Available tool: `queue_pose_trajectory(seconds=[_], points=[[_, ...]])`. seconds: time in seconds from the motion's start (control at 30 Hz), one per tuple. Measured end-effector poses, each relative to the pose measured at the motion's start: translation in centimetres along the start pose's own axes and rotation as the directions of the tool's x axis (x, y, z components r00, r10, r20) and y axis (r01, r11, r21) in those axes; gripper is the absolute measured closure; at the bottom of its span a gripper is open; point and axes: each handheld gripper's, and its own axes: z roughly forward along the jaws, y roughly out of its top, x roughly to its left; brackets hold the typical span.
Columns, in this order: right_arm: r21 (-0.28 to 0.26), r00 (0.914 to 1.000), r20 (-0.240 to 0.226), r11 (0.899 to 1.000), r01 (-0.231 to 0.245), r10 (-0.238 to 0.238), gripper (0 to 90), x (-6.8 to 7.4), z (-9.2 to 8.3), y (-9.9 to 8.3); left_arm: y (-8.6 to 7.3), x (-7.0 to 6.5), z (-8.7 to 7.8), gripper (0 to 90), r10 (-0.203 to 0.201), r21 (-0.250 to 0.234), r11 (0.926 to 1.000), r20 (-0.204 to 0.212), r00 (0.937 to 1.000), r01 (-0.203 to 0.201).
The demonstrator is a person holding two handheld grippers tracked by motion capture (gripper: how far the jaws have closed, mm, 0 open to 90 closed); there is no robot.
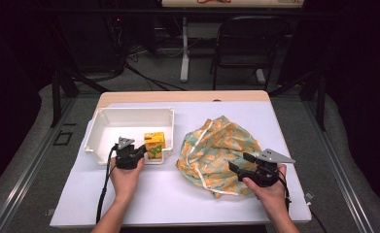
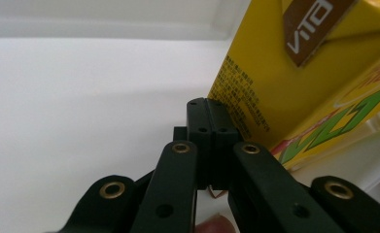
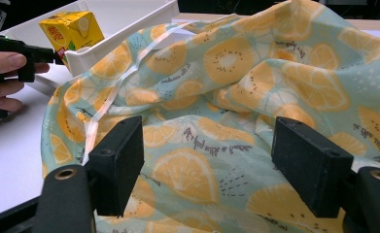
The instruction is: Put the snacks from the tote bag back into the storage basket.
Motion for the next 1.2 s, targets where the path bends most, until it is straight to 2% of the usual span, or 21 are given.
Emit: queue_pose_trajectory(seconds=[0.3, 0.47, 0.63, 0.7, 0.8, 0.93, 1.0, 1.07, 1.1, 1.2], points=[[-0.004, 1.0, -0.002, 1.0, -0.004, 0.004, 26.9, 0.0, 0.0, 0.0, 0.0, 0.0, -0.1, 90.0, -0.003, 0.005, 1.0, 0.003, 1.0, 0.003], [-0.014, 1.0, 0.002, 1.0, -0.007, 0.007, 26.9, 0.0, 0.0, -0.1, 0.0, -0.4, -0.4, 90.0, 0.021, 0.007, 0.9998, -0.012, 0.9997, -0.021], [-0.017, 0.9995, 0.024, 1.0, -0.02, 0.021, 26.7, 0.1, 0.4, -0.2, 0.0, -0.3, -0.5, 90.0, 0.013, -0.004, 0.9999, 0.009, 0.9999, -0.013], [-0.019, 0.9993, 0.029, 1.0, -0.021, 0.021, 26.6, 0.2, 0.5, -0.1, 0.0, -0.2, -0.6, 90.0, 0.009, 0.007, 0.9999, 0.012, 0.9999, -0.009], [-0.015, 0.9986, 0.049, 1.0, -0.021, 0.021, 26.4, 0.2, 0.5, -0.2, 0.1, -0.1, -0.9, 90.0, -0.015, -0.016, 0.9998, 0.024, 0.9996, 0.015], [-0.015, 0.9979, 0.062, 1.0, -0.019, 0.02, 26.5, -0.1, 0.3, -0.2, 0.2, -0.2, -1.8, 81.0, -0.003, -0.031, 0.9995, 0.008, 1.0, 0.003], [-0.026, 0.998, 0.057, 0.999, -0.027, 0.028, 26.5, -0.3, 0.1, -0.2, 0.2, -0.2, -2.2, 75.4, -0.006, -0.037, 0.9993, 0.016, 0.9998, 0.007], [-0.023, 0.9979, 0.06, 0.999, -0.024, 0.025, 26.5, -0.5, -0.1, -0.1, 0.2, -0.1, -2.7, 68.1, -0.011, -0.031, 0.9994, 0.011, 0.9999, 0.012], [-0.018, 0.9983, 0.055, 1.0, -0.016, 0.017, 26.5, -0.7, -0.3, -0.1, 0.2, 0.0, -2.9, 65.4, -0.014, -0.04, 0.9991, 0.019, 0.9997, 0.015], [-0.023, 0.9982, 0.056, 1.0, -0.018, 0.02, 26.5, -1.0, -0.7, -0.1, 0.2, 0.0, -3.7, 54.2, -0.011, -0.053, 0.9985, 0.009, 0.9999, 0.012]])
